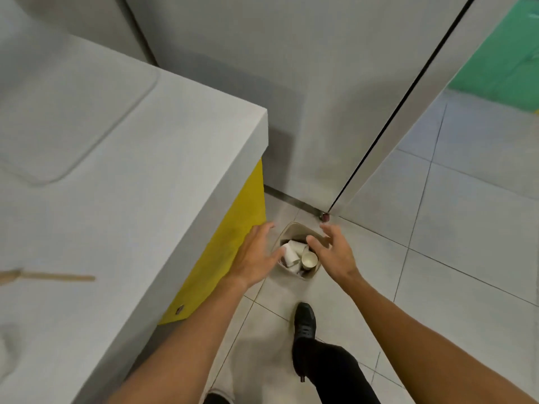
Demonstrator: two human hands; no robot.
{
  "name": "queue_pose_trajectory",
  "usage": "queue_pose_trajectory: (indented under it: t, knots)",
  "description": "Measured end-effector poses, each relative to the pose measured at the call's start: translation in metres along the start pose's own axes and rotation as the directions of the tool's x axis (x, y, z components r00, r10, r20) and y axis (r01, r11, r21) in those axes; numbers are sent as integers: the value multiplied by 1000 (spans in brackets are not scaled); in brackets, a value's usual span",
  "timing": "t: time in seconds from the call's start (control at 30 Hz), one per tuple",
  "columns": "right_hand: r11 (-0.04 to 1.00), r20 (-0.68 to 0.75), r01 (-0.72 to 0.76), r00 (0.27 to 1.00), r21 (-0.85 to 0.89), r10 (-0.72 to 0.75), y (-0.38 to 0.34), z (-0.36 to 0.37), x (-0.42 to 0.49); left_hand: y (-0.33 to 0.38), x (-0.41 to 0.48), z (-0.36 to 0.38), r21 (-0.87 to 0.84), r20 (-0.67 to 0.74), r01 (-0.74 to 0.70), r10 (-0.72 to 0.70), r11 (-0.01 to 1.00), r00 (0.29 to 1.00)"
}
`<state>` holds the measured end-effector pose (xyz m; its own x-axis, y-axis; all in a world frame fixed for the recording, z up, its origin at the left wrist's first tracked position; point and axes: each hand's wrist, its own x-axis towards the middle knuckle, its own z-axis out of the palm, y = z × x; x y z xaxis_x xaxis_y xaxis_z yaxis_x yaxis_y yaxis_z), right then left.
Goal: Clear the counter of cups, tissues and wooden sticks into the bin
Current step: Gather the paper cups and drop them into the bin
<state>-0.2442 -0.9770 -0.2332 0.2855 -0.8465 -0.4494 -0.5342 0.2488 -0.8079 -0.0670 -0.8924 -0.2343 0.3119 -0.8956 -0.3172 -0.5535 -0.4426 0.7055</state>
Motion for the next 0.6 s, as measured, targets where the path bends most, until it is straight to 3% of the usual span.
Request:
queue_pose_trajectory:
  t: [0.17,0.33,0.47,0.6]
  knots:
    - [974,-86,225,970,-32,-227,-62,7,-65,34,-67,-66,106,-52,-222,228,969,972]
    - [894,-187,446,876,-34,-444,-132,22,-131,61,-149,-142,216,-161,-391,427,895,890]
    - [795,-143,606,785,-24,-602,-191,56,-179,47,-217,-204,252,-271,-384,446,888,853]
    - [700,-28,714,700,13,-713,-239,117,-225,2,-284,-260,326,-409,-251,375,912,832]
